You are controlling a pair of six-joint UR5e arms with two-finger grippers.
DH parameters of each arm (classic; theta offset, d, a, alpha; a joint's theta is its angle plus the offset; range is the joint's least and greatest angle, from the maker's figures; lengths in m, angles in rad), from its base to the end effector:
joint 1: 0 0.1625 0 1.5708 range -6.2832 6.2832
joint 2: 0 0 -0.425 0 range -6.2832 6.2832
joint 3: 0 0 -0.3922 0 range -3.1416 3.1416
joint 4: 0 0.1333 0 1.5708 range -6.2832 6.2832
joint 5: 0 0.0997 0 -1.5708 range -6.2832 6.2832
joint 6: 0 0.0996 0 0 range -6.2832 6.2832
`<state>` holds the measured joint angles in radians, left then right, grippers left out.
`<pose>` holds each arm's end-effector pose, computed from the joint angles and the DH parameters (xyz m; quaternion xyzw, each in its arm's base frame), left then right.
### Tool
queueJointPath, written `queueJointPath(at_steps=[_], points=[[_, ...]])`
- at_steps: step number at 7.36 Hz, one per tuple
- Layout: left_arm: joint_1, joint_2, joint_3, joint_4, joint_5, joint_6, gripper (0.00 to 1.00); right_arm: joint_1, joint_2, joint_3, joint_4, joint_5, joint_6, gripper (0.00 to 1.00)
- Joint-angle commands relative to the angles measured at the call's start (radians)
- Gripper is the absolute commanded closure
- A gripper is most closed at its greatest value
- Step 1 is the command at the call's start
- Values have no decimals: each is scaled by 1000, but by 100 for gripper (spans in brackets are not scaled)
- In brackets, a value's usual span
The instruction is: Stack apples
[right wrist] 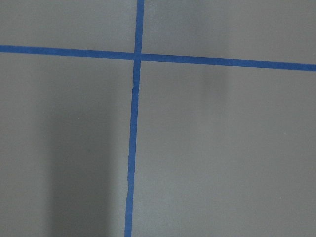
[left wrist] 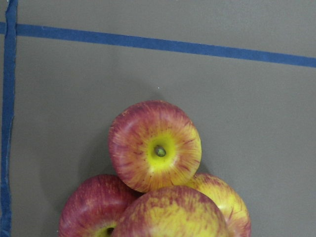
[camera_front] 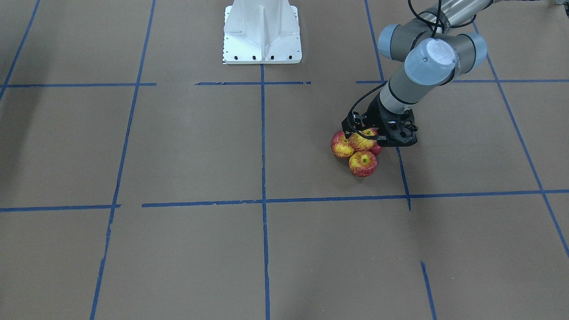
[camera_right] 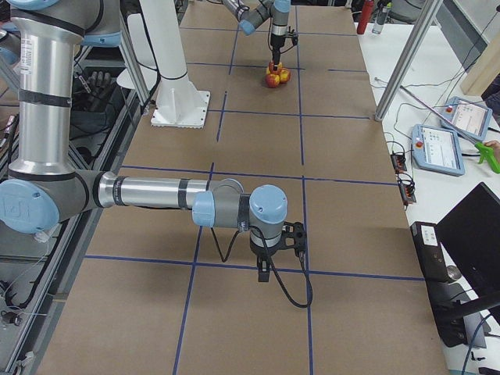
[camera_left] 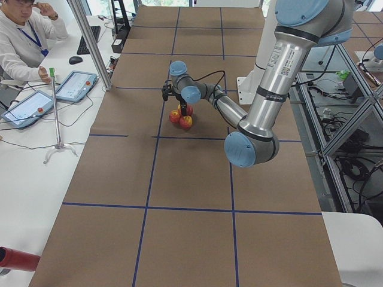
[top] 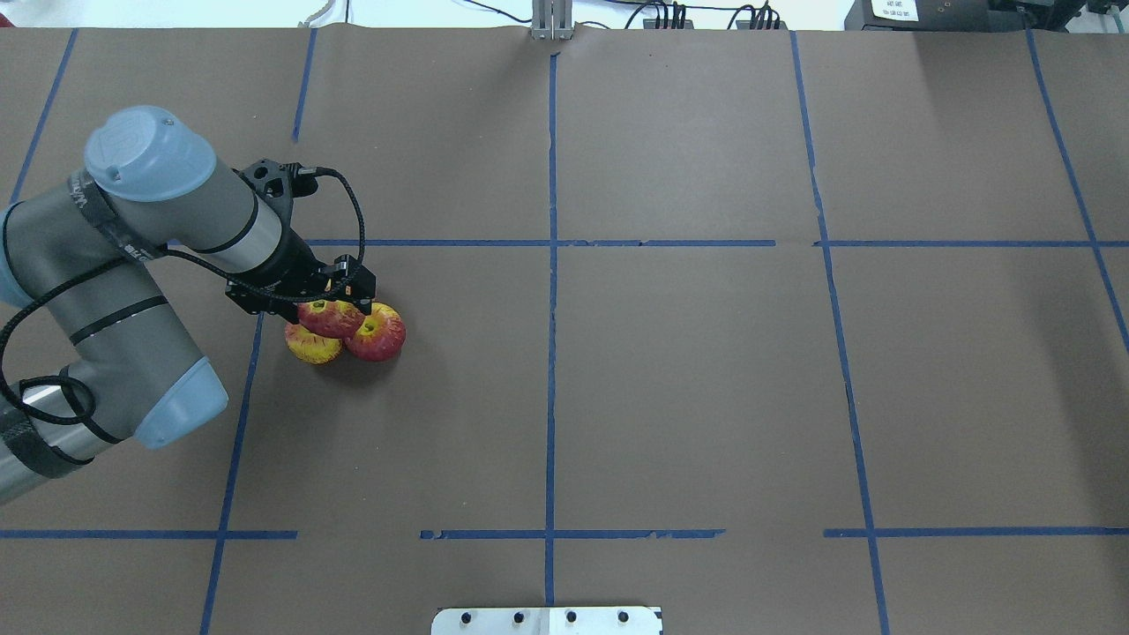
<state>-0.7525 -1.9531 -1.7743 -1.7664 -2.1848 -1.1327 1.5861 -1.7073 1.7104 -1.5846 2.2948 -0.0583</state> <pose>0.3959 -0.4747 0.3276 -0.0278 0.4573 -0.0243 0.8886 0.0739 -0.4322 0.6580 0.0080 -0.3541 -0.0182 0.9350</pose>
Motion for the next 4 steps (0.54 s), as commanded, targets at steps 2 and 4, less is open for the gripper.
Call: queueJointPath(at_steps=[2,4], points=[[-114,113,-219,82,-10,55,0,0,0,0,0,0,0,0],[-215,295,-308,78,-18,276,0,0,0,0,0,0,0,0]])
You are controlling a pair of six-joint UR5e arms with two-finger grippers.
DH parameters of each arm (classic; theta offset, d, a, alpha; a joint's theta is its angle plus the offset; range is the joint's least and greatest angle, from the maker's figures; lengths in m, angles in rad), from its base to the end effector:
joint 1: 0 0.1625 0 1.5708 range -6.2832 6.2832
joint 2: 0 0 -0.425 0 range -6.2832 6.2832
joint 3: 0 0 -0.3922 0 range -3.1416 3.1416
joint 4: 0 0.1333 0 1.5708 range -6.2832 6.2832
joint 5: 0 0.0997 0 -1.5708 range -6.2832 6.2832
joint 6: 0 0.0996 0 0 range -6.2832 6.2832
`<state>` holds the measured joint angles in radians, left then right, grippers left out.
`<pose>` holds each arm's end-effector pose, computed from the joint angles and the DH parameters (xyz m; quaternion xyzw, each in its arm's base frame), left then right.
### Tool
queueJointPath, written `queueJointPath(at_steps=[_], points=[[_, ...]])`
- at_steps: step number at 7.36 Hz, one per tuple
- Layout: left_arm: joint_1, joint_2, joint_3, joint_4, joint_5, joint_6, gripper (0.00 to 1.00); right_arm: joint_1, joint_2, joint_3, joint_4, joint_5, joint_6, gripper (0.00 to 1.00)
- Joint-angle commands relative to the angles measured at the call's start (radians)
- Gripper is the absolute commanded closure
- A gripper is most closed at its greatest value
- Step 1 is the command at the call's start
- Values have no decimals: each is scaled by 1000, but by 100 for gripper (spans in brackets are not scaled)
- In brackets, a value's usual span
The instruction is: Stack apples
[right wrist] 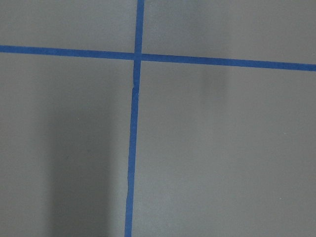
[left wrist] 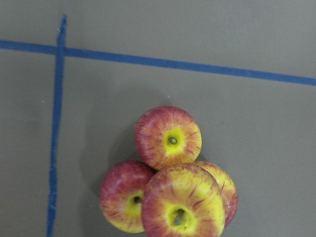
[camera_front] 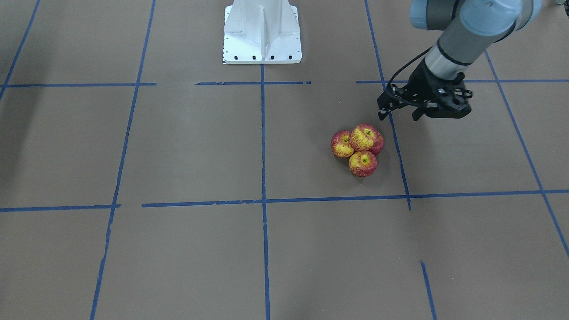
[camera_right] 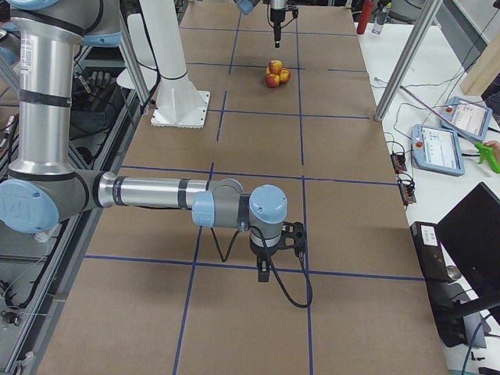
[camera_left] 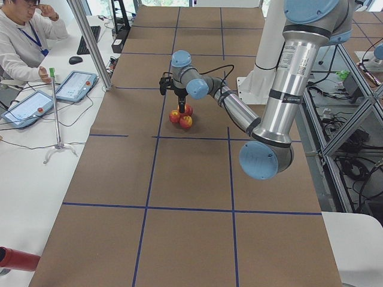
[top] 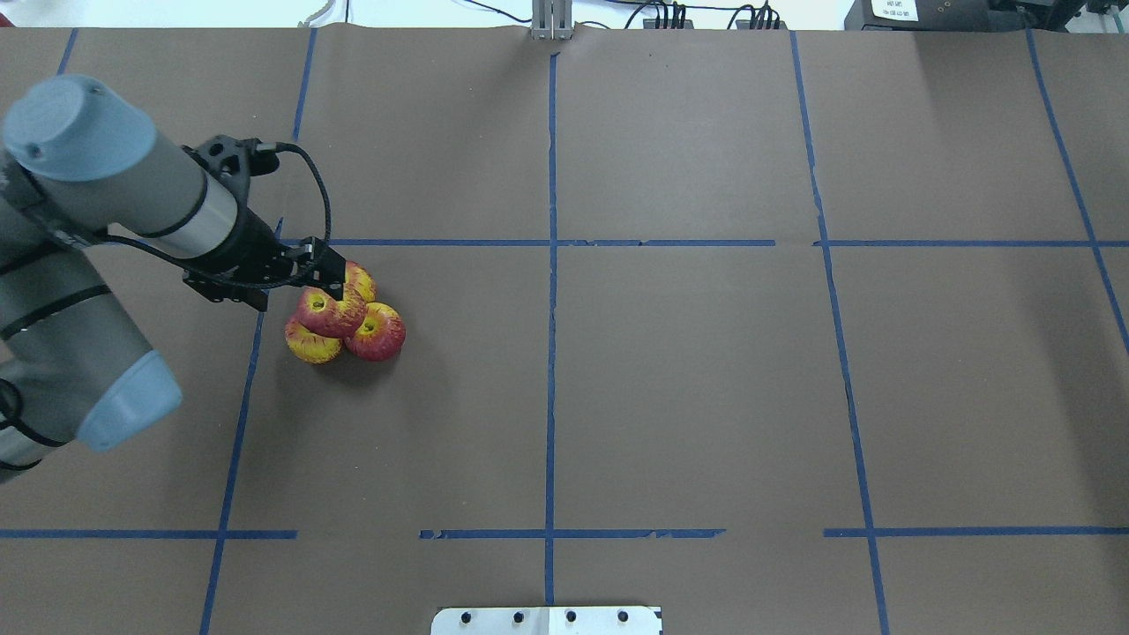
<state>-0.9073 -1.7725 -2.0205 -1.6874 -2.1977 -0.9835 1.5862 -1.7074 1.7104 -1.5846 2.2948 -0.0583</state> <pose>0.2642 -0.4596 0.3298 0.0325 0.4557 -0.0265 0.8891 0.0740 -0.4321 0.6581 0.0080 -0.3541 -0.0181 0.9350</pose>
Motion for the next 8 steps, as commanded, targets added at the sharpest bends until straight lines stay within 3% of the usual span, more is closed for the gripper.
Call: queueJointPath(at_steps=[1,3,5,7,8], points=[[-146,210,-66,-9,-46,305,0,0,0,0,0,0,0,0],[-374,355,36,-8,-146,766,0,0,0,0,0,0,0,0],[-636,337,257,27,-140,1122,0,0,0,0,0,0,0,0],[-709,233,435,81,-137,1190,0,0,0,0,0,0,0,0],[-716,191,436,145,-139,1191,0,0,0,0,0,0,0,0]])
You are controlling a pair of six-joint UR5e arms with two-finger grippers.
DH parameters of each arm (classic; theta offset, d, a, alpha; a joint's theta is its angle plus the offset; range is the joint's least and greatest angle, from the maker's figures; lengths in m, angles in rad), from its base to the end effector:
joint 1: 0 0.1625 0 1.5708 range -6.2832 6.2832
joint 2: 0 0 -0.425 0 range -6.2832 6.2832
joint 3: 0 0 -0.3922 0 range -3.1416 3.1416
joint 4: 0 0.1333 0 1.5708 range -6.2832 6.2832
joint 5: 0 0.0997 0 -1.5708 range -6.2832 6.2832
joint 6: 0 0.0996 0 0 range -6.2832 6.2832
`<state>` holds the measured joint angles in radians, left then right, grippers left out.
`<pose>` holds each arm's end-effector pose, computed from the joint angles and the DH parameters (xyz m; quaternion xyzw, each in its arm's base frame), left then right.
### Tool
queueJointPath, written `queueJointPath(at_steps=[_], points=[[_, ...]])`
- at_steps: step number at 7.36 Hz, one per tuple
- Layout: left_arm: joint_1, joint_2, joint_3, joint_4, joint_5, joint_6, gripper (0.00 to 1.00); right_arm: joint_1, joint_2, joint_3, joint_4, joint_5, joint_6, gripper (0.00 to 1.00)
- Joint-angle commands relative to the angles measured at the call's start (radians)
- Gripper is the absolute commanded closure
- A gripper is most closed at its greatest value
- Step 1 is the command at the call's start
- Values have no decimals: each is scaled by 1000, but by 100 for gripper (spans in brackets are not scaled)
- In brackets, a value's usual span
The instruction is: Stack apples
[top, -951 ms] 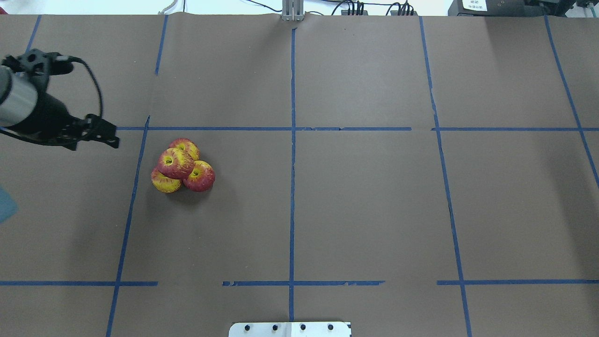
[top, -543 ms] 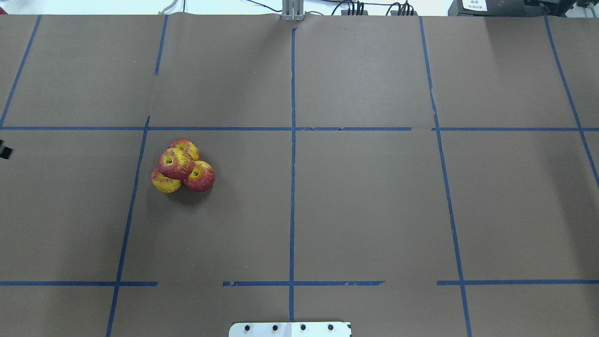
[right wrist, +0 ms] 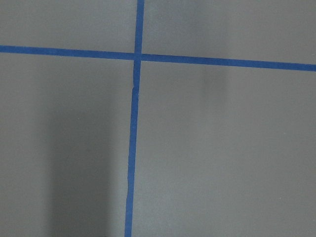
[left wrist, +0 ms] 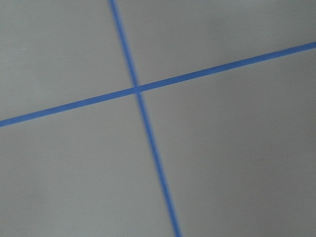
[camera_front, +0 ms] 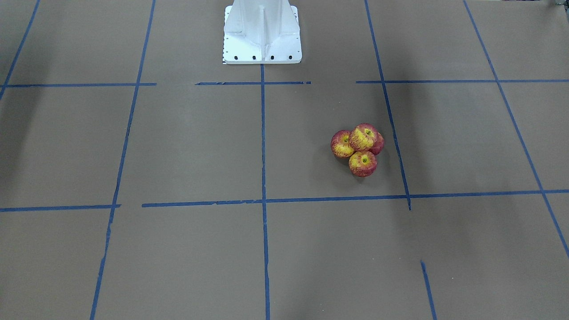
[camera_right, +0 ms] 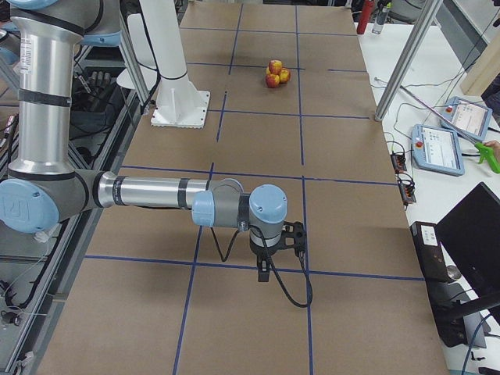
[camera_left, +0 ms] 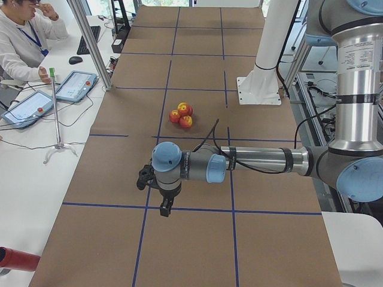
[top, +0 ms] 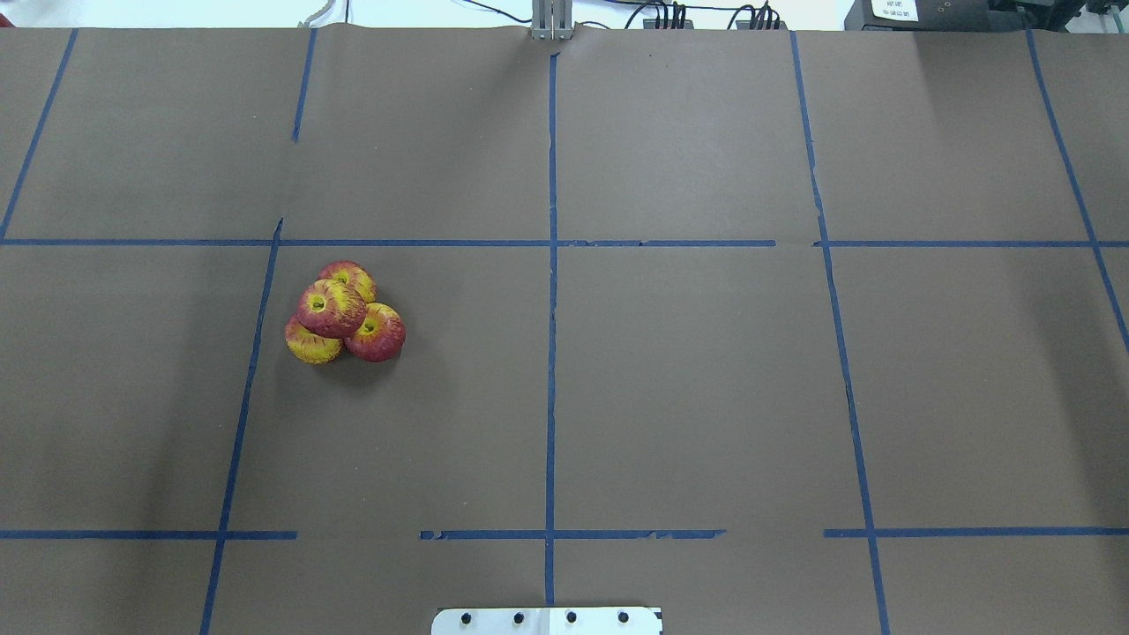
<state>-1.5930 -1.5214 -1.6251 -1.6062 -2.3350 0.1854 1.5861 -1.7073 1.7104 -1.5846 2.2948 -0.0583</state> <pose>-0.0749 -0.4722 0.6529 0.0572 0.3689 0.0831 0.9240 0.0739 -0.4322 0.6580 0.0080 -0.3541 -0.0182 0.9350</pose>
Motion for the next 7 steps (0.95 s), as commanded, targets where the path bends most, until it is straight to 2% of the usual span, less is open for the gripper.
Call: queueJointPath(at_steps=[1,7], points=[[-33,-77,30,112,-4,22,0,0,0,0,0,0,0,0],[-38,-71,33,95,-9,-34,0,0,0,0,0,0,0,0]])
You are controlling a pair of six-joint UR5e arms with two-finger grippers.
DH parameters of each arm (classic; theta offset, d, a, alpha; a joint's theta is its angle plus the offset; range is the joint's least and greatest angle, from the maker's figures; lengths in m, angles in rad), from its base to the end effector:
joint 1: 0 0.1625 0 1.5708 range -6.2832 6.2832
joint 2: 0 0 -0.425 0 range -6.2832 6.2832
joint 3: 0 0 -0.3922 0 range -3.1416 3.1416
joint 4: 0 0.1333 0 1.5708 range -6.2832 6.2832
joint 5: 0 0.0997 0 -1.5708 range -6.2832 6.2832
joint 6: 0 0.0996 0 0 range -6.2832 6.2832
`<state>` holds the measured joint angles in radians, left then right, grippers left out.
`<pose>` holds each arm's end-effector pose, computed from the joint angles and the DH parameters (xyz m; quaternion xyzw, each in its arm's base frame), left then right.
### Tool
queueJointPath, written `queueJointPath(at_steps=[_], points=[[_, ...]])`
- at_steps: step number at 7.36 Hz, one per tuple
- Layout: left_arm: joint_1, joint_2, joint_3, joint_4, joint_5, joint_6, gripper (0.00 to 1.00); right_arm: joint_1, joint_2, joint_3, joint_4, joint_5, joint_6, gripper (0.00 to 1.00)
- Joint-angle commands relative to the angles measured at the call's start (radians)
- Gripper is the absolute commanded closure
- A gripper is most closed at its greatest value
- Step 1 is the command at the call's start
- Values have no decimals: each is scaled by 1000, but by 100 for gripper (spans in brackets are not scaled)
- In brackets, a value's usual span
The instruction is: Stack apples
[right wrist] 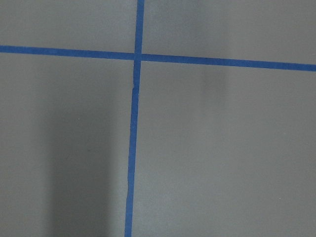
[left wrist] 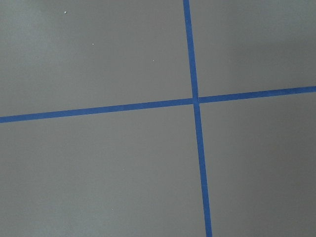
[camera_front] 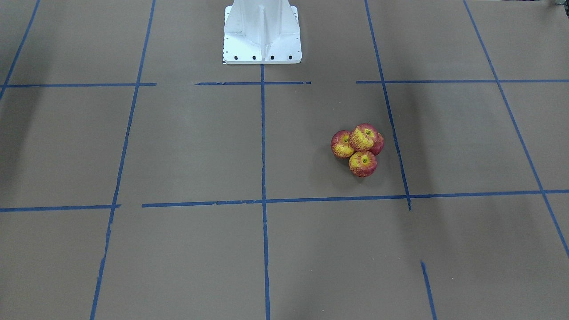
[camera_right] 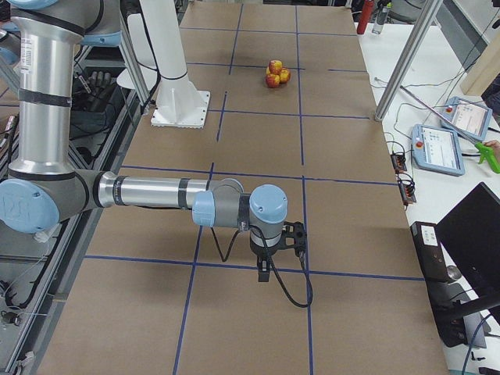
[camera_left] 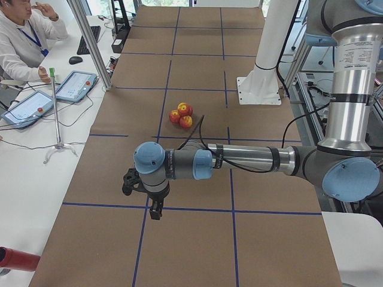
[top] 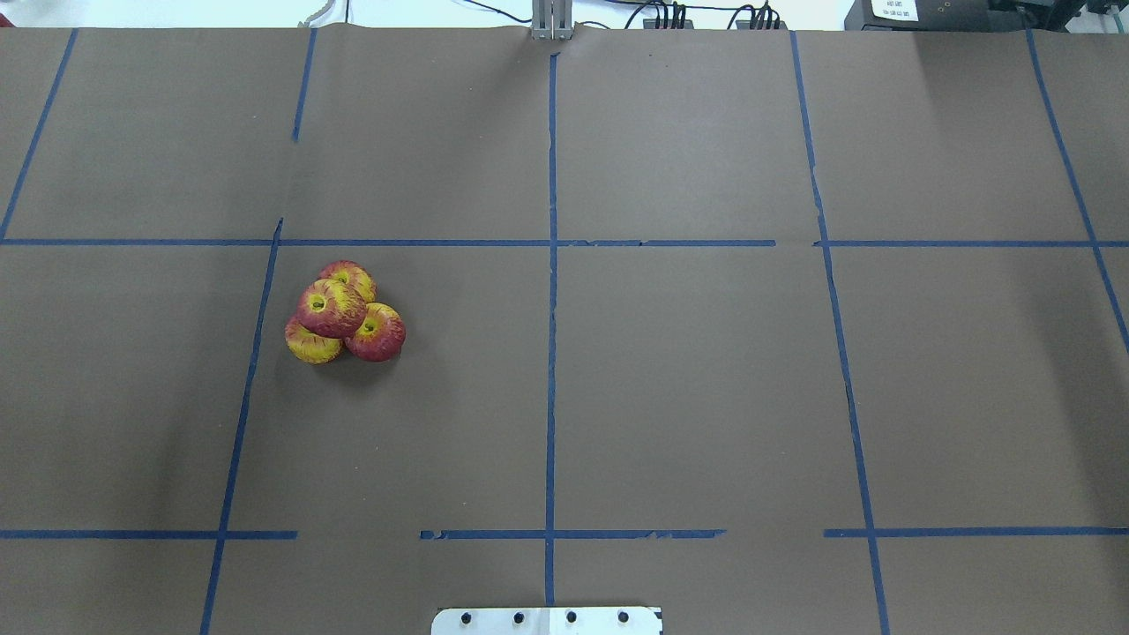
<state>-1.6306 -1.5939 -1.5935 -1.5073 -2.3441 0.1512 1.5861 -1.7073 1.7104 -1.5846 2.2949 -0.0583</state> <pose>-0.0935 -0.4953 0.6425 0.0316 0.3758 0.0390 0.9253 0.0739 -0.4322 0.6580 0.0080 -0.3541 -0.0182 0.9350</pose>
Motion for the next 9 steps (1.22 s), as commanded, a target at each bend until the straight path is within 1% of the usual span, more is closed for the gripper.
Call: queueJointPath(at_steps=[1,3,4,9], points=[[1,-12,-3,11,5,-2,0,0,0,0,0,0,0,0],[3,-15,-13,6,2,1,0,0,0,0,0,0,0,0],[1,-40,-16,9,3,1,0,2,0,0,0,0,0,0],[1,-38,-3,13,5,1,0,0,0,0,0,0,0,0]])
